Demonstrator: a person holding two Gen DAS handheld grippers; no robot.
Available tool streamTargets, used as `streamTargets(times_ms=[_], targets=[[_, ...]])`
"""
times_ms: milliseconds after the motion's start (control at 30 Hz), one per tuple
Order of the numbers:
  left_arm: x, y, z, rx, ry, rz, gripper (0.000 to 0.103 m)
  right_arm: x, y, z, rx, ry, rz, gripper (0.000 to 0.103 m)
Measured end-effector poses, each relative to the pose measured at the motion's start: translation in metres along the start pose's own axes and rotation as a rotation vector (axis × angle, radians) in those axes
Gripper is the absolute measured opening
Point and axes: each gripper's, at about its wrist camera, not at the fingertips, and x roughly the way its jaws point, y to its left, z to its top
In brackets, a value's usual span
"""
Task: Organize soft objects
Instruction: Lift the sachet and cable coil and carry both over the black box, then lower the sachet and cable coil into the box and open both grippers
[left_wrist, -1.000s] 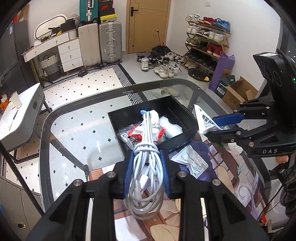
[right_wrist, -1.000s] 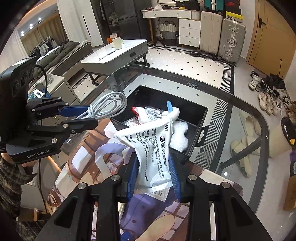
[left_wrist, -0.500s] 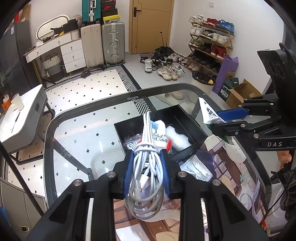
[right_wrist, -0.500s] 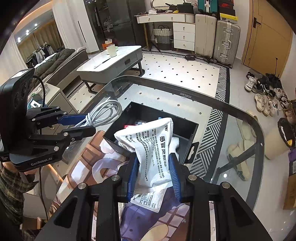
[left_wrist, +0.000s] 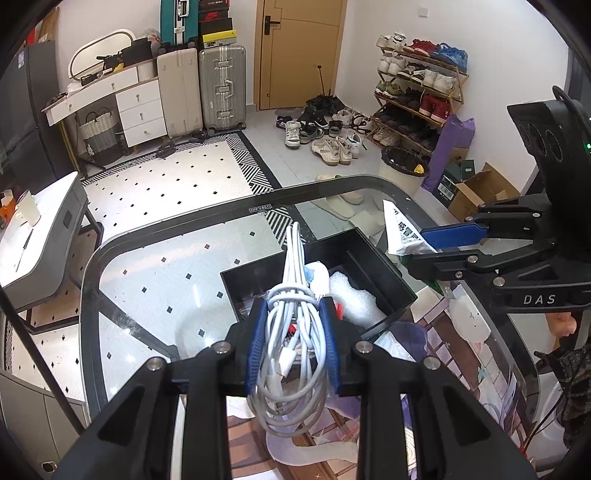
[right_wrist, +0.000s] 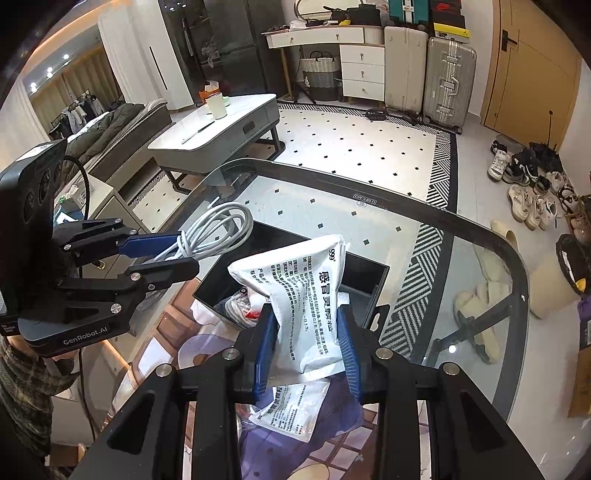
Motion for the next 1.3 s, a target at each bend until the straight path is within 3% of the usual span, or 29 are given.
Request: streamTargets(times_ms=[900, 1300], targets=[[0.06, 0.007, 0.01, -0.003, 0.046, -0.053, 0.027, 0.071, -0.017, 0.013, 0.026, 0.079, 0.025, 0.033], [0.074, 0.009, 0.007, -0.024, 0.093, -0.043, 0.027, 0.098, -0.014, 0.012, 0.021, 0.126, 0.026, 0.033]])
